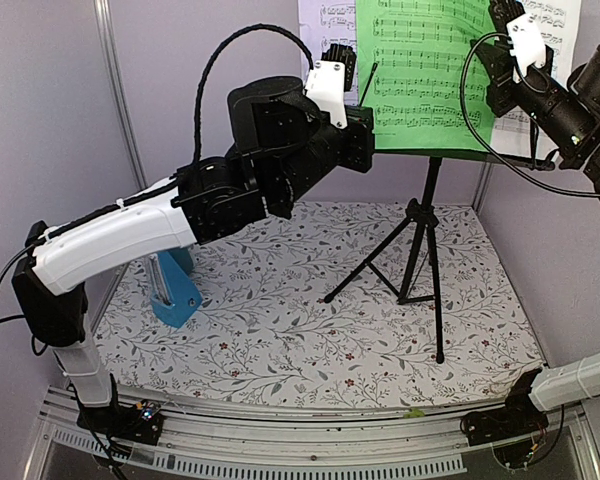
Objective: Set up the instrument practice props
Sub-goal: Hold the sheet music at the music stand.
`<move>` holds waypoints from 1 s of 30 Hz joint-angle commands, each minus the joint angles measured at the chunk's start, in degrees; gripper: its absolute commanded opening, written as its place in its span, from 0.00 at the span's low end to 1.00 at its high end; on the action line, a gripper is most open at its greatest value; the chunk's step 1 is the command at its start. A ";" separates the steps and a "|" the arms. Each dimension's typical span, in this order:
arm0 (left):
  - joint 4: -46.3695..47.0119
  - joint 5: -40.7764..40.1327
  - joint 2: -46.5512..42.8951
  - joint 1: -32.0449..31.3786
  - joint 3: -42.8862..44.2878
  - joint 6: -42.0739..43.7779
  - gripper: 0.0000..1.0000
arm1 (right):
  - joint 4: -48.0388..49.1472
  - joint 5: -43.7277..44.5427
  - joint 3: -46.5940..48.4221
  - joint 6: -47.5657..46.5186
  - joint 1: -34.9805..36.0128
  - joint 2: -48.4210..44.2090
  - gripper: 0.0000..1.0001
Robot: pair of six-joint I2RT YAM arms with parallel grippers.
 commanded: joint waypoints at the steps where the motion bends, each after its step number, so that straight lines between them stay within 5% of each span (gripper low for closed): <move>1: -2.32 0.56 0.60 1.19 0.80 0.30 0.00 | 1.56 1.19 -0.61 0.78 -0.35 -0.91 0.00; 9: -2.58 0.55 0.87 1.18 1.31 0.47 0.00 | 1.90 1.53 -1.56 0.86 -0.31 -1.50 0.00; 20: -2.91 1.11 1.37 1.28 2.22 0.48 0.17 | 1.91 2.14 -2.18 1.17 -0.29 -1.96 0.01; 30: -2.48 1.31 0.85 1.27 1.96 0.63 0.31 | 1.95 1.82 -2.11 1.77 -0.31 -2.79 0.26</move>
